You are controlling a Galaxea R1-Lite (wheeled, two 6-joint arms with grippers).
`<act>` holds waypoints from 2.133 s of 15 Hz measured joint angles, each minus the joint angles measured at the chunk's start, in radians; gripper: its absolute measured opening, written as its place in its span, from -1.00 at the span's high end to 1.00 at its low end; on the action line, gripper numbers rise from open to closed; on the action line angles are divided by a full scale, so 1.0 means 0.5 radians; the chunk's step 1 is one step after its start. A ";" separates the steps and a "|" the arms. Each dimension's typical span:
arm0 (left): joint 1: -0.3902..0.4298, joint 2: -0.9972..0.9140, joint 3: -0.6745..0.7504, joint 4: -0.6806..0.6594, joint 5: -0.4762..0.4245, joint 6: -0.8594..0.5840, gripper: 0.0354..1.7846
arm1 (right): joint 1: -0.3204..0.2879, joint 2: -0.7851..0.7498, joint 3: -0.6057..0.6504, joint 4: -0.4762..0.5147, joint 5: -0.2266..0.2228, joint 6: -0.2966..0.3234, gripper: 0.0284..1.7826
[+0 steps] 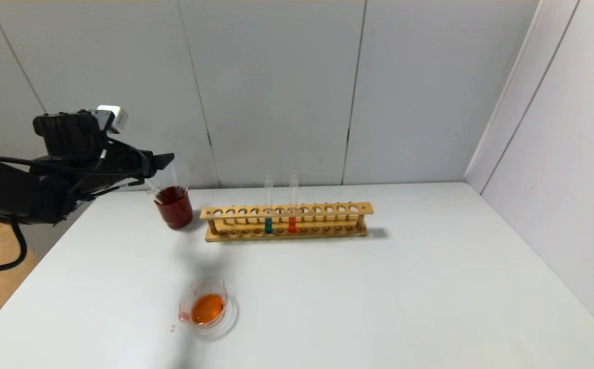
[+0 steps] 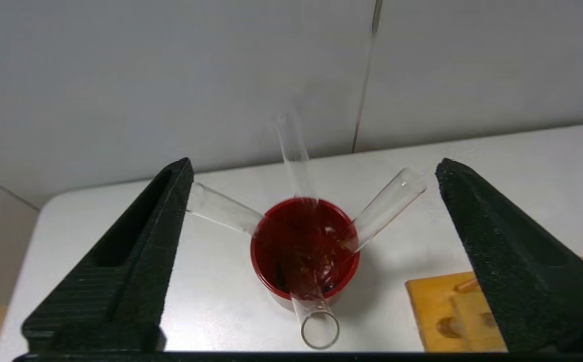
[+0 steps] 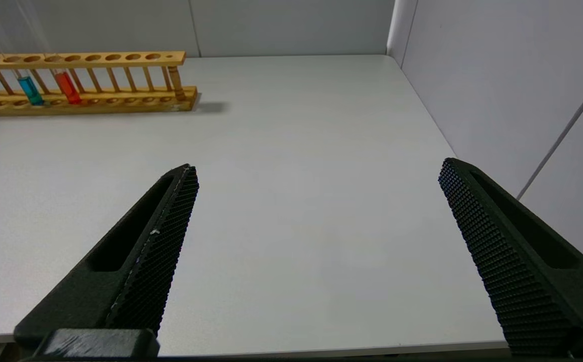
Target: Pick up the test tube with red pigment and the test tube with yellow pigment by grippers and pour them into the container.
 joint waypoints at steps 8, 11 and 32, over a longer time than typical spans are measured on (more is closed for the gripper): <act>-0.008 -1.161 0.389 0.469 0.014 0.008 -0.95 | 0.000 0.000 0.000 0.000 0.000 0.000 -0.96; -0.008 -1.651 0.489 0.780 0.019 0.011 -0.95 | 0.000 0.000 0.000 0.000 0.001 0.000 -0.96; -0.053 -3.546 1.397 1.496 0.151 0.013 -0.95 | 0.000 0.000 0.000 0.001 0.001 0.003 -0.96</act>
